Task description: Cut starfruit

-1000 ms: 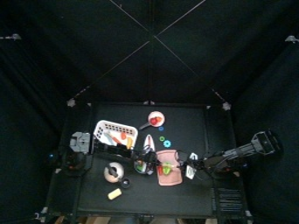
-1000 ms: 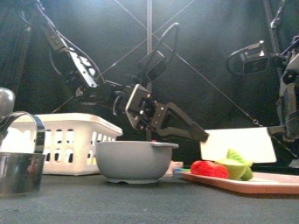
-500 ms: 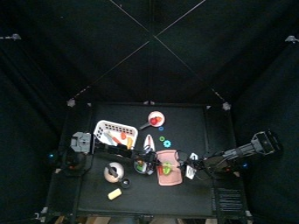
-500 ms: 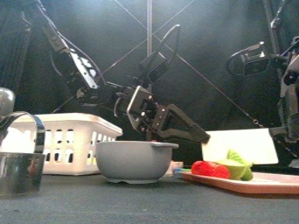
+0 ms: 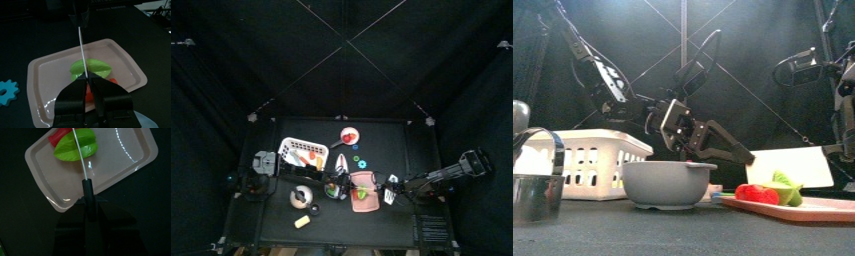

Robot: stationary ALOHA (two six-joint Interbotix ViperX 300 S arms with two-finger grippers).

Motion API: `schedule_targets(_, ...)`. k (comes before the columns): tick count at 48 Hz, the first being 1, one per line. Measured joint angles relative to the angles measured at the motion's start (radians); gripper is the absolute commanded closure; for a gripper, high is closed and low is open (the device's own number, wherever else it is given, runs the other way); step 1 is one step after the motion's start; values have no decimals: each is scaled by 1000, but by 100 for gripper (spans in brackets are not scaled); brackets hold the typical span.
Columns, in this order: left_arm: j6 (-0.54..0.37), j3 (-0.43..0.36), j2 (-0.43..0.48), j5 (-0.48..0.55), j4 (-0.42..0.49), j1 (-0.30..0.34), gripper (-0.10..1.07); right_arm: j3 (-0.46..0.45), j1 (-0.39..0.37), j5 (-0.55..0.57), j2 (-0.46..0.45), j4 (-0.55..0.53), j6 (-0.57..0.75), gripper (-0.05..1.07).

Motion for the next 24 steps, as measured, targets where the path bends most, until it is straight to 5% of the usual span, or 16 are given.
schedule_targets(24,0,2,2,-2,0,-2,47,6,-2,-28,35,-2,2,62)
